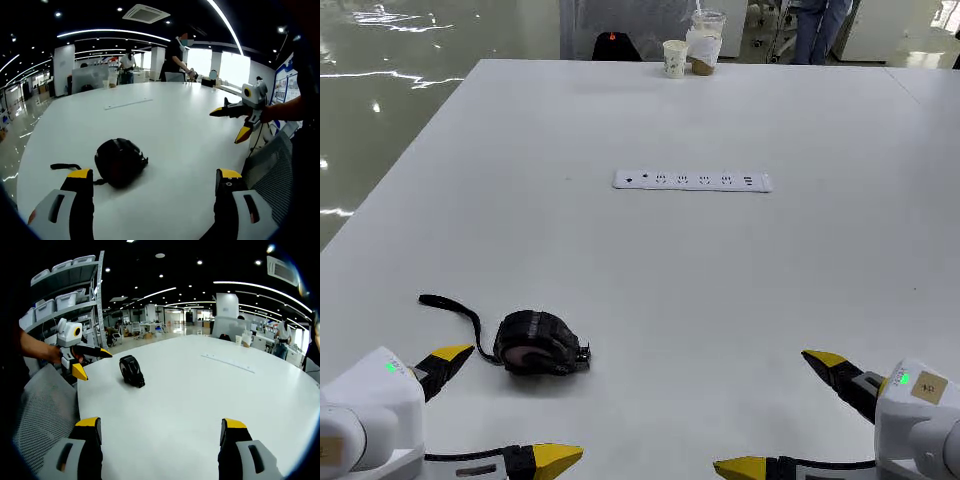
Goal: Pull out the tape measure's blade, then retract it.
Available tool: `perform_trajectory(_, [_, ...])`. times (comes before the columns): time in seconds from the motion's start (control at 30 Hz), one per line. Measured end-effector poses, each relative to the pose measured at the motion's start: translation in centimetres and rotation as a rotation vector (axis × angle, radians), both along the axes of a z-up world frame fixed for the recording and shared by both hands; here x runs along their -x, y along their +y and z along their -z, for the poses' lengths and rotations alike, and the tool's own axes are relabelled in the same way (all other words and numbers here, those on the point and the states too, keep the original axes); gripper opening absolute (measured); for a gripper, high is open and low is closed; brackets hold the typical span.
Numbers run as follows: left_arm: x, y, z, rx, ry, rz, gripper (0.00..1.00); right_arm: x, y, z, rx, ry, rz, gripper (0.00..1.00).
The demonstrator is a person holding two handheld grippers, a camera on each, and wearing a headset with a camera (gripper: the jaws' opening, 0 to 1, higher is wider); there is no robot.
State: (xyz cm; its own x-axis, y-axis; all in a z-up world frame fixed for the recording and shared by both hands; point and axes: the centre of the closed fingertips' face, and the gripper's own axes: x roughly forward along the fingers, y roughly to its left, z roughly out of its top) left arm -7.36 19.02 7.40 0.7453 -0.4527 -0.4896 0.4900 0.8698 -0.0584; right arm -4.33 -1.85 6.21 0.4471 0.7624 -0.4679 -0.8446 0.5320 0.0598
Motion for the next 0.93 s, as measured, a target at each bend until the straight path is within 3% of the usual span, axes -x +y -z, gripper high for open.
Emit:
perform_trajectory(0.17, [-0.13,0.08,-0.08,-0.001,-0.009,-0.003,0.99,0.03,0.21,-0.12,-0.005,0.000,-0.002,0.99])
perform_trajectory(0.23, [-0.18,0.16,-0.13,0.020,-0.002,-0.008,0.99,0.01,0.24,-0.15,-0.004,-0.001,-0.003,0.99])
perform_trajectory(0.93, [-0.09,0.36,-0.29,0.017,0.006,0.000,0.99,0.03,-0.22,-0.15,-0.002,0.003,0.007,0.99])
